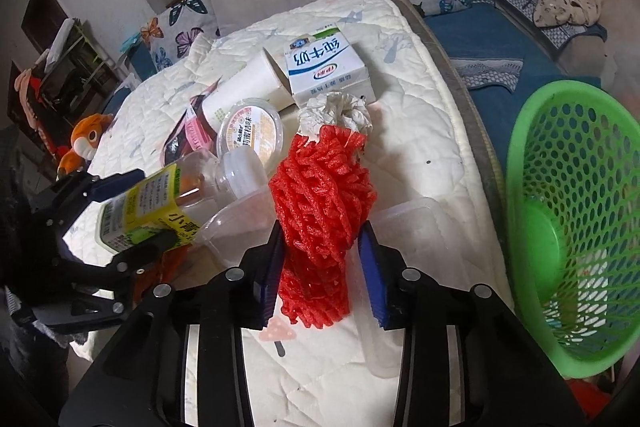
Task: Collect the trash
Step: 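Grasp red mesh net with right gripper while left gripper grasps juice bottle, then carry red mesh net over green basket while left gripper carries juice bottle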
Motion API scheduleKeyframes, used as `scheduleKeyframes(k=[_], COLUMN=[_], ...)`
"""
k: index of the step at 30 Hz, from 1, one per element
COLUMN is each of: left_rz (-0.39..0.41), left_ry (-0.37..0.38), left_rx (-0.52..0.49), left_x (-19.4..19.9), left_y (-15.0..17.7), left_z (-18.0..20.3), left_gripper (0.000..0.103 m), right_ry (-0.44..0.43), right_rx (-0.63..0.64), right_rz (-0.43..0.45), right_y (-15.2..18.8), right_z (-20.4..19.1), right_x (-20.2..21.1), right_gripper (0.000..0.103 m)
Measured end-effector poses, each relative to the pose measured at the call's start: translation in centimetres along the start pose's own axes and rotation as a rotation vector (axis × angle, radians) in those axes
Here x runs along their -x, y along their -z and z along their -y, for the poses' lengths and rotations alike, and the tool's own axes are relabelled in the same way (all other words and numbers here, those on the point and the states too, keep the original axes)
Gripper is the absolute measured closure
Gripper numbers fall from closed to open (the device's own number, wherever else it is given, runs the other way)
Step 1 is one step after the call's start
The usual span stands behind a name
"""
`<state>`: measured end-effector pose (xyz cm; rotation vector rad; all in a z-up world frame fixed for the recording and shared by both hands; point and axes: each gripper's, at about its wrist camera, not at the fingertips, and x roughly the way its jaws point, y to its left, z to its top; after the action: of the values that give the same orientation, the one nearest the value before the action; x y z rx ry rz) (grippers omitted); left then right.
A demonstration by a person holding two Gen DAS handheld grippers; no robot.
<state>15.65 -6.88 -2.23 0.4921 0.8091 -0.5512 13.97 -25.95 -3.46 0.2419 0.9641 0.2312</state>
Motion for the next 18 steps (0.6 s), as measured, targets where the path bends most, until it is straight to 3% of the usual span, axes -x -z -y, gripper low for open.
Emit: scheduleKeyframes(k=[12, 18], left_rz=[-0.013, -0.001], left_ry=[0.017, 0.014], left_rx=[0.001, 0.023], left_x=[-0.5, -0.3], left_y=[-0.1, 0.0], left_z=[0.0, 0.1], left_gripper=[0.037, 0.045], right_ry=[-0.020, -0.008], right_rx=[-0.014, -0.024], right_rz=[0.071, 0.099], right_y=[0.5, 0.9], right_z=[0.6, 1.4], right_x=[4.1, 5.8], right_gripper=[0.066, 0.066])
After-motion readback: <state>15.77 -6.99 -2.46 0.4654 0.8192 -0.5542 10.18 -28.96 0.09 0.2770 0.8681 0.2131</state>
